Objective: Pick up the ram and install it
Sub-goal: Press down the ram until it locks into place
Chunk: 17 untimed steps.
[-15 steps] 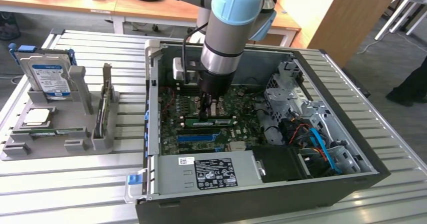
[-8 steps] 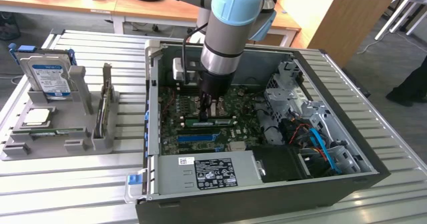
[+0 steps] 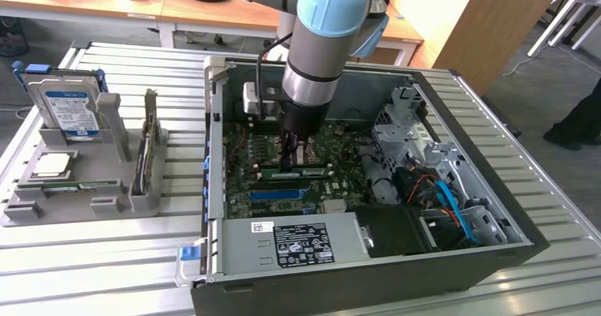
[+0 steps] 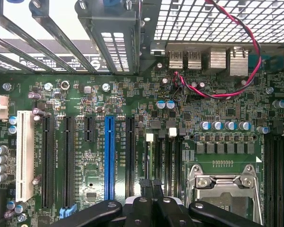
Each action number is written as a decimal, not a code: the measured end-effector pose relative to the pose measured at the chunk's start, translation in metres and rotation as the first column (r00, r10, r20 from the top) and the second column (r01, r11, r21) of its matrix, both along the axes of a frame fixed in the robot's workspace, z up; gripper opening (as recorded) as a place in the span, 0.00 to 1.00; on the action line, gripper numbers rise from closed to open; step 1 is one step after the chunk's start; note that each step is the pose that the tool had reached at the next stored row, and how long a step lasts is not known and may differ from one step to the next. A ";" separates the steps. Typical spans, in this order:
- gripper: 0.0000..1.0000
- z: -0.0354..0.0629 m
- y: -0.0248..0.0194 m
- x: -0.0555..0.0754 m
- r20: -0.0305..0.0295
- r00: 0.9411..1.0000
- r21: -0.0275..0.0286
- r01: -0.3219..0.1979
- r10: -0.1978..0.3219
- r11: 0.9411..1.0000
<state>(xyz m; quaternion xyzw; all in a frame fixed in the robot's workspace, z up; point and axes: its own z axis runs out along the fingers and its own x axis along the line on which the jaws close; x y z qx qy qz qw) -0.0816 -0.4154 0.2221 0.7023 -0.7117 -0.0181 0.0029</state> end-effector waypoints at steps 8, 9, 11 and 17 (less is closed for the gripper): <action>0.11 0.0008 0.0001 0.000 0.001 1.000 0.001 0.000 0.000 1.000; 0.11 0.0018 0.0002 0.000 0.001 1.000 0.001 0.000 0.000 1.000; 0.11 0.0047 0.0000 0.000 0.000 1.000 0.000 0.000 0.000 1.000; 0.11 0.0132 0.0000 0.000 0.000 1.000 0.000 0.000 0.000 1.000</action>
